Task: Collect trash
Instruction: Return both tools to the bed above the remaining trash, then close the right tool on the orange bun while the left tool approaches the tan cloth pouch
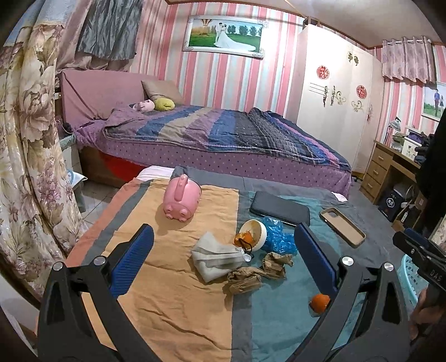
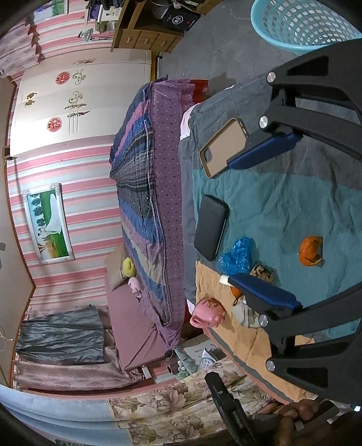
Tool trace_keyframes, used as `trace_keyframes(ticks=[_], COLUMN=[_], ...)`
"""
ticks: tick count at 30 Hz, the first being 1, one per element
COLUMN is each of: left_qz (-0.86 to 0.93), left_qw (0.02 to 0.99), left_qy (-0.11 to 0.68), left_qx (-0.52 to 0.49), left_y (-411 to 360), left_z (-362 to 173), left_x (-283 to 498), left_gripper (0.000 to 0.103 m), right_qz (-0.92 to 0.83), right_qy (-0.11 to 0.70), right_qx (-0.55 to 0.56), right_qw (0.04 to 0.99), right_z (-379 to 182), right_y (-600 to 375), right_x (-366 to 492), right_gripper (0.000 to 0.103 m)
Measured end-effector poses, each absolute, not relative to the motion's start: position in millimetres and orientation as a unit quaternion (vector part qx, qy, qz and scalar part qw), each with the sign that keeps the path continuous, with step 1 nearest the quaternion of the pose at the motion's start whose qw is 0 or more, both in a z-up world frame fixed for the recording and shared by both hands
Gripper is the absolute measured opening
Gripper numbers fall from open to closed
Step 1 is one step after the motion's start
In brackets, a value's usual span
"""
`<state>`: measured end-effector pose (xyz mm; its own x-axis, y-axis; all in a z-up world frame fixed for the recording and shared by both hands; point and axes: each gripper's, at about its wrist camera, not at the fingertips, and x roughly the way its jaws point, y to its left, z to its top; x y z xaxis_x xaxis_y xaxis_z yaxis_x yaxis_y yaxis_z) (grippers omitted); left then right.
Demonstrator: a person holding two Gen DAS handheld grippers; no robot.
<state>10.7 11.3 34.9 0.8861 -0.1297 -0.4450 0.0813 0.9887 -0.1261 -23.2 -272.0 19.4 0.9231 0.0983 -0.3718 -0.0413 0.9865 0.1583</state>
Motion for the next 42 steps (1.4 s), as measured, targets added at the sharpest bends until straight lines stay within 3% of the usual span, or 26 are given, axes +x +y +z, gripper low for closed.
trace_keyframes(ticks=[17, 33, 34, 36, 37, 42], left_qz=[-0.039, -0.020, -0.028, -0.045, -0.050, -0.082], left_qw=[0.961, 0.934, 0.930, 0.925, 0.923, 0.919], left_qy=[0.274, 0.356, 0.365, 0.379, 0.381, 0.386], left_qx=[-0.022, -0.003, 0.000, 0.002, 0.001, -0.011], left_y=[13, 25, 22, 17, 15, 0], left_z=[14, -30, -37, -47, -50, -61], left_x=[18, 43, 45, 48, 49, 56], left_gripper=[0.097, 0.097, 0.097, 0.097, 0.097, 0.097], right_qz=[0.062, 0.079, 0.077, 0.082, 0.087, 0.093], right_qy=[0.238, 0.360, 0.367, 0.388, 0.392, 0.353], right_qx=[0.033, -0.067, -0.074, -0.080, -0.075, -0.048], right_qw=[0.969, 0.927, 0.924, 0.914, 0.913, 0.930], right_z=[-7, -74, -77, -85, -86, -65], right_y=[-250, -190, -188, -184, -185, -192], right_x=[-18, 16, 17, 22, 23, 14], right_gripper=[0.076, 0.076, 0.074, 0.053, 0.024, 0.020])
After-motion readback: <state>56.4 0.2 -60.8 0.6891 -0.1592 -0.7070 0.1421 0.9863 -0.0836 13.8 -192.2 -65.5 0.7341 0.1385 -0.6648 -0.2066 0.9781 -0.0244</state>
